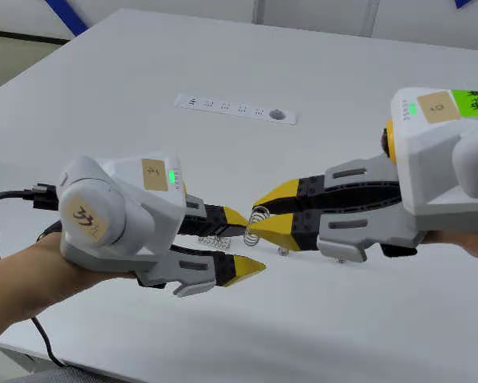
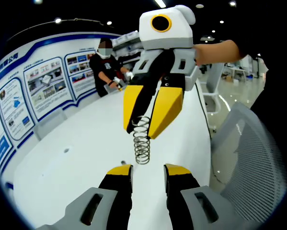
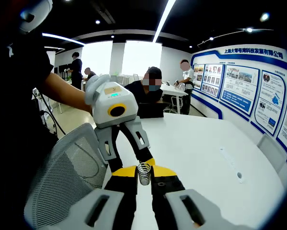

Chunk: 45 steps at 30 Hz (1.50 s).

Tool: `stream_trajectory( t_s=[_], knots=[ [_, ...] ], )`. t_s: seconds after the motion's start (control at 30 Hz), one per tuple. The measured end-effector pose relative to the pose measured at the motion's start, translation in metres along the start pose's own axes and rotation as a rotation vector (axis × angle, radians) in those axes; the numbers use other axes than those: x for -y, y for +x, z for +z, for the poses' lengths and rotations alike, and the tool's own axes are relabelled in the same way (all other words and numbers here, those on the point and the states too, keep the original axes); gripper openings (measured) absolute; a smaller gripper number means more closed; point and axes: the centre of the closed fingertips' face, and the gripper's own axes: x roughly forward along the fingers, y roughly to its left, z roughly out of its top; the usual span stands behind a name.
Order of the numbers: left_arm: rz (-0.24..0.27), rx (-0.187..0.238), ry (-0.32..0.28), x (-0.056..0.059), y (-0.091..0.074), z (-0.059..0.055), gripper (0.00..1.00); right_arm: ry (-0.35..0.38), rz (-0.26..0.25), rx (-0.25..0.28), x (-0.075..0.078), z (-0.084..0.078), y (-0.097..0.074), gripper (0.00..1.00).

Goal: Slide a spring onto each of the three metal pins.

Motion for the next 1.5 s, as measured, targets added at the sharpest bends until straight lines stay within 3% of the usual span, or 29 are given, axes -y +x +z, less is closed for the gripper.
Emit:
stream_trajectory(
  t_s=[0.27,0.37,0.57,0.73,0.97,1.07,1.23,1.5],
  knots=[
    [0.032,-0.011,-0.048,-0.011,-0.01,-0.016,0.29,0.04,-0.109,-0.013,0.048,-0.012,-0.018,0.11],
    [0.049,-0.005,-0.075,-0.015,-0.011,-0.022,0.35,0.065,-0.148,-0.032,0.063,-0.025,-0.019,0.11],
    [0.045,-0.033,-0.095,-0.015,-0.013,-0.035,0.43,0.116,-0.207,-0.088,0.086,-0.056,-0.012,0.11],
    [0.062,-0.045,-0.118,-0.021,-0.019,-0.045,0.49,0.156,-0.222,-0.112,0.09,-0.076,-0.004,0.11],
    [0.128,-0.042,-0.178,-0.037,-0.032,-0.056,0.59,0.224,-0.234,-0.137,0.091,-0.1,0.01,0.11],
    [0.132,-0.043,-0.188,-0.038,-0.033,-0.058,0.62,0.228,-0.23,-0.149,0.09,-0.106,0.015,0.11],
    [0.122,-0.088,-0.184,-0.034,-0.035,-0.068,0.67,0.226,-0.22,-0.164,0.088,-0.111,0.02,0.11],
    [0.145,-0.089,-0.215,-0.036,-0.041,-0.073,0.69,0.233,-0.211,-0.179,0.09,-0.117,0.025,0.11]
  ],
)
